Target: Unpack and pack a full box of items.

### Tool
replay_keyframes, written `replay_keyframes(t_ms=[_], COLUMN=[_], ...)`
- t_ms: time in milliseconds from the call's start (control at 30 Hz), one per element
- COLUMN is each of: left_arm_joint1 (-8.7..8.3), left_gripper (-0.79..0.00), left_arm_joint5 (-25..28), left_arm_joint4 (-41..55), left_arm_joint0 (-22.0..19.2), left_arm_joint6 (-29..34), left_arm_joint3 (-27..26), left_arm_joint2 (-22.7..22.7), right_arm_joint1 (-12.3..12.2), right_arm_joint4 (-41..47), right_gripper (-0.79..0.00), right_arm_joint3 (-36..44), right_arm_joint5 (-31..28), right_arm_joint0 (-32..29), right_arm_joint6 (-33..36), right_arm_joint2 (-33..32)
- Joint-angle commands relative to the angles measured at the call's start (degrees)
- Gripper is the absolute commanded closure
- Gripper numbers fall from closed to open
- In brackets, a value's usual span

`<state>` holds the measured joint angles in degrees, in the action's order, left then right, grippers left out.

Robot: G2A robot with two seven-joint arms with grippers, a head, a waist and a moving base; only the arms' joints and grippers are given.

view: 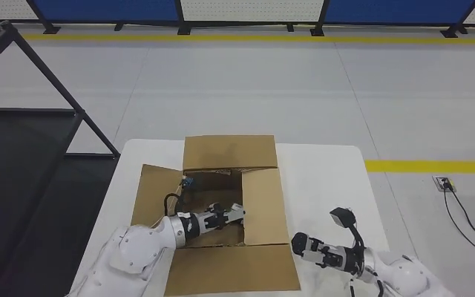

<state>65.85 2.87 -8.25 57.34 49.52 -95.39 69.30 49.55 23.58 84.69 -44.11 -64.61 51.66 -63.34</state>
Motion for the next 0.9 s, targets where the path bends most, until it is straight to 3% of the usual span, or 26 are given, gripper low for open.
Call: replay_keyframes(t_ms=[0,367,867], left_arm_joint1=[0.3,1.92,2.63], left_gripper=[-0.785,-0.785,-0.785], left_arm_joint5=[-0.2,-0.09,2.85], left_arm_joint4=[1.47,5.79,9.25], left_arm_joint0=[-1.82,-8.07,-8.71], left_arm_joint6=[0.4,-0.19,-2.81], left_arm_joint3=[2.17,9.4,10.38], left_arm_joint2=[-1.22,-7.09,-8.24], right_arm_joint1=[0.18,1.31,1.81], right_arm_joint4=[-0.17,-1.0,1.25], right_gripper=[-0.785,-0.785,-0.785], right_arm_joint3=[-0.4,-1.13,-1.12], right_arm_joint5=[-0.28,-1.88,-5.24], right_arm_joint0=[0.29,1.12,0.93], right_arm_joint6=[0.85,2.12,3.26], right_arm_joint2=[0.66,3.53,3.51])
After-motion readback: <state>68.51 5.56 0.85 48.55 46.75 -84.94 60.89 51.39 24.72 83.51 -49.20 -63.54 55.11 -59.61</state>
